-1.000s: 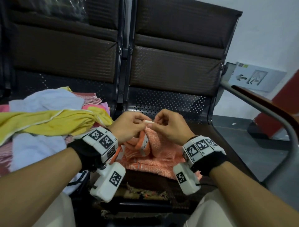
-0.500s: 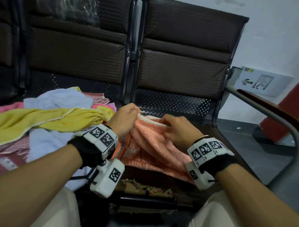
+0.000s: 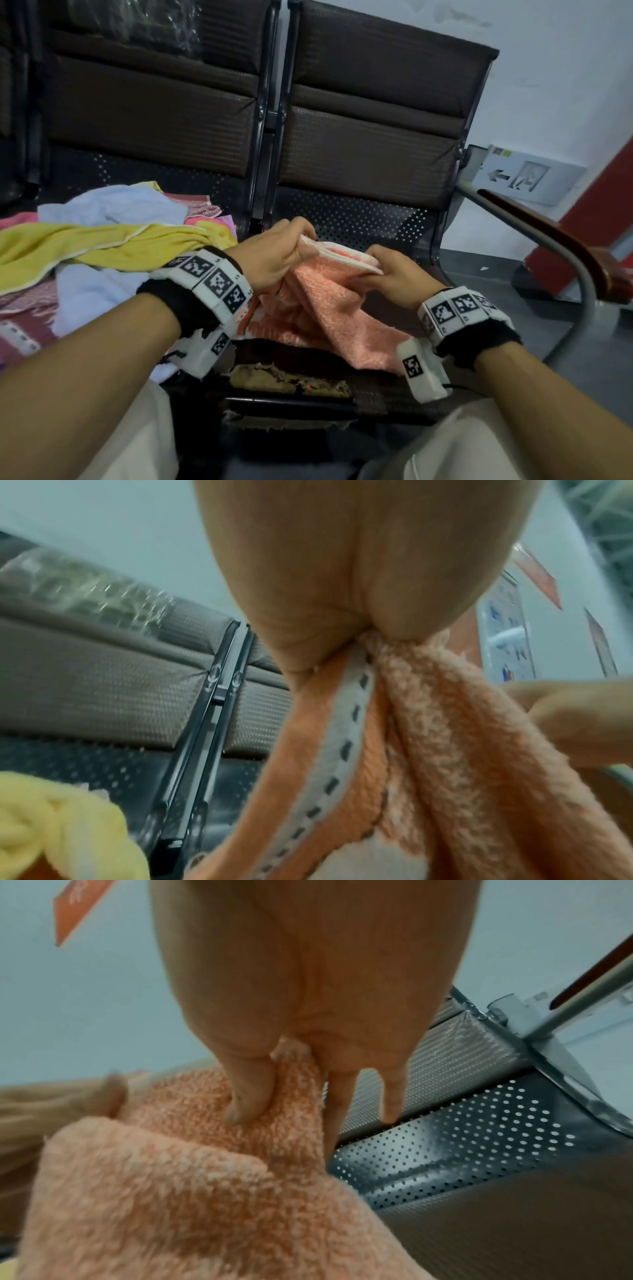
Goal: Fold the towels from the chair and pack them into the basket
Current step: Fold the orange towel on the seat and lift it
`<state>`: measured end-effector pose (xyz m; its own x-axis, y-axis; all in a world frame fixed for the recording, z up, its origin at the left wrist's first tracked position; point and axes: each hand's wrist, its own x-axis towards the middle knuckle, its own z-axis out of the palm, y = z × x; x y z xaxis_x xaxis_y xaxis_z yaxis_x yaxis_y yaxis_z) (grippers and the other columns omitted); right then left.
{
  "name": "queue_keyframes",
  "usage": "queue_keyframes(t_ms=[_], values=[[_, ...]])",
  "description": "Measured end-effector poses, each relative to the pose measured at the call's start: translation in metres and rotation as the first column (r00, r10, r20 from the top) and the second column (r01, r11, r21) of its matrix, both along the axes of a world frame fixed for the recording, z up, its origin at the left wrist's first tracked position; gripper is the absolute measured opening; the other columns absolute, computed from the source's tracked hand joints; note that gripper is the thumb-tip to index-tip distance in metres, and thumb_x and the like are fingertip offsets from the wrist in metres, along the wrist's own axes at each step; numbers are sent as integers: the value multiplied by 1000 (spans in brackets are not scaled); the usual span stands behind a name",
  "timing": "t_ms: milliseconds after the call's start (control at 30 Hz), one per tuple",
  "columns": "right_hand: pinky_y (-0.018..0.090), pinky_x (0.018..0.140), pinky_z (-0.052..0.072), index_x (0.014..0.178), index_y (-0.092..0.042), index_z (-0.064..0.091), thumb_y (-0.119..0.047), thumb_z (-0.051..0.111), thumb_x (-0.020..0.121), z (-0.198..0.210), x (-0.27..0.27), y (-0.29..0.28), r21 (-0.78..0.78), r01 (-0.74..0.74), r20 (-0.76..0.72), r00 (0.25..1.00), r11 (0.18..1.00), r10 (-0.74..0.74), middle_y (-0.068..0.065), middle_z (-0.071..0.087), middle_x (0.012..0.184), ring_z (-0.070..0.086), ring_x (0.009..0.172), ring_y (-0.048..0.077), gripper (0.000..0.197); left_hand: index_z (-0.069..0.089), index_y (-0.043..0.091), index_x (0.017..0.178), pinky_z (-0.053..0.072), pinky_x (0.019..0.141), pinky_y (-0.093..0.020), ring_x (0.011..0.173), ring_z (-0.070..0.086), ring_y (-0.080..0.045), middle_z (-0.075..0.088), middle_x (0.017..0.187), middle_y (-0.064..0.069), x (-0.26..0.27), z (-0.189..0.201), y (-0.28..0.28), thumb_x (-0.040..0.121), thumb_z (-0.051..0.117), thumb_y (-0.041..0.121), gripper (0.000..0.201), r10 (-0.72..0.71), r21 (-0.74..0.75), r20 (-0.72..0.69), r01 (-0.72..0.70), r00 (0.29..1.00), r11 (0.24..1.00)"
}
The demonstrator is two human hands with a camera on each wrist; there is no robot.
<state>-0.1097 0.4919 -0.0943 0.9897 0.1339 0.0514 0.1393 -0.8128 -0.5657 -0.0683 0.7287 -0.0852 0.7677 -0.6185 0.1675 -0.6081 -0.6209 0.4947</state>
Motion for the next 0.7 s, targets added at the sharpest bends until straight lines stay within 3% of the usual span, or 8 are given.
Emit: queue_keyframes(t_ms=[67, 200, 333, 467, 600, 700], values=[[36, 72, 46, 82, -21, 56, -16, 71, 83, 1, -4, -7, 51, 5, 82, 997, 999, -10, -1, 62, 80, 57, 76, 15, 16, 46, 17, 117, 38, 78, -30, 86, 49, -17, 40, 97, 1, -1, 1, 0, 96, 44, 36, 29, -3, 39, 28, 2, 1000, 999], [33, 69, 45, 75, -22, 67, -9, 69, 83, 17, -7, -11, 218, 77, 229, 965, 973, -128, -2, 63, 68, 57, 68, 12, 16, 56, 5, 95, 36, 75, -28, 87, 51, -21, 44, 89, -2, -4, 11, 0, 94, 54, 17, 12, 95, -133, 177, -72, 980, 989], [28, 63, 41, 67, -21, 65, -11, 69, 84, 49, -6, -3, 430, 106, 259, 937, 897, -235, -9, 58, 62, 51, 62, 4, 20, 59, 6, 87, 33, 71, -30, 84, 51, -22, 55, 85, -7, -12, 30, 0, 92, 57, 24, 19, 230, -251, 218, -173, 948, 953], [34, 71, 44, 67, -24, 65, -19, 69, 84, 97, -3, 1, 375, 90, 331, 917, 923, -224, -8, 62, 69, 55, 74, 9, 18, 59, 10, 85, 34, 66, -30, 81, 56, -26, 58, 78, -5, -19, 67, 5, 93, 55, 24, 17, 269, -322, 187, -199, 945, 925], [30, 73, 42, 68, -23, 63, -24, 68, 86, 142, 3, 7, 275, 97, 387, 899, 957, -202, -9, 60, 70, 55, 76, 9, 19, 60, 4, 95, 35, 68, -30, 90, 60, -32, 64, 91, -17, -13, 113, 10, 95, 50, 22, 20, 298, -312, 226, -221, 927, 924], [31, 76, 45, 81, -14, 71, -28, 68, 85, 165, 10, 9, 278, 104, 456, 861, 955, -226, -2, 68, 79, 59, 82, 12, 14, 59, 1, 98, 30, 67, -29, 96, 59, -35, 65, 98, -22, -1, 137, 9, 96, 48, 18, 20, 320, -308, 271, -233, 908, 923]])
